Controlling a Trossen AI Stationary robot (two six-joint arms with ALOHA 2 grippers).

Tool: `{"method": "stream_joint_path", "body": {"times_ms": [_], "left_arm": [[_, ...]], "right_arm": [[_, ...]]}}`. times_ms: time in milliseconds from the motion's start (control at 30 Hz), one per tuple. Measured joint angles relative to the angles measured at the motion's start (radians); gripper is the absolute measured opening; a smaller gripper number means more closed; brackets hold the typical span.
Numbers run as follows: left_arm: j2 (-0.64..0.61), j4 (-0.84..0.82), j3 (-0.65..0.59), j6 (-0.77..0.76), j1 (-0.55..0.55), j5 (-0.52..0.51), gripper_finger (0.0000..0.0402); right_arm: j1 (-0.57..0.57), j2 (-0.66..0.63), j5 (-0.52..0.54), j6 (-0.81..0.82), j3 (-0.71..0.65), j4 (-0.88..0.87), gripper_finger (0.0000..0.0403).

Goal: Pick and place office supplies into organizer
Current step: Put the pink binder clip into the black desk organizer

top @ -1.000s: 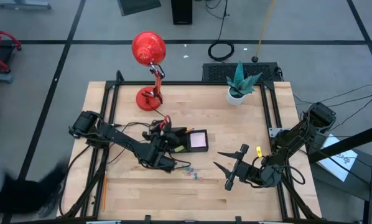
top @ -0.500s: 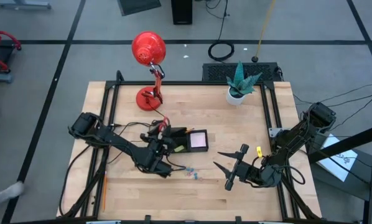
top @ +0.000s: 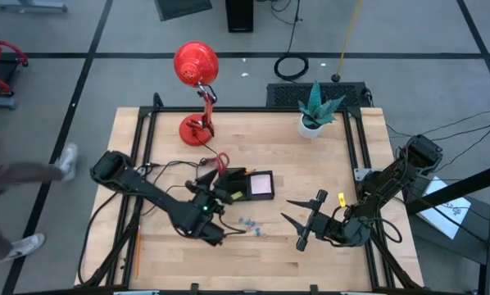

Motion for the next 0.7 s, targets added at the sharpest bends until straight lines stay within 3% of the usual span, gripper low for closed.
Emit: {"method": "stream_joint_path", "body": {"times_ms": [167,333,433,567,700], "left_arm": [[0.0,-0.011,0.041,-0.019,-0.044,0.004,0.0223],[-0.016,-0.007,0.165,-0.175,-0.132,-0.061,0.0223],[-0.037,-0.001,0.298,-0.492,-0.2,-0.068,0.0223],[-0.12,-0.01,0.456,-0.95,-0.247,0.141,0.0223],[-0.229,0.012,0.467,-1.183,-0.289,0.201,0.0223]], "right_arm": [[0.014,0.0,0.001,-0.001,0.0,0.0,0.018],[0.019,0.0,0.002,-0.006,0.0,0.0,0.018],[0.019,0.0,0.003,-0.007,0.0,0.0,0.018],[0.019,0.0,0.003,-0.007,0.0,0.0,0.018],[0.019,0.0,0.002,-0.008,0.0,0.003,0.018]]}}
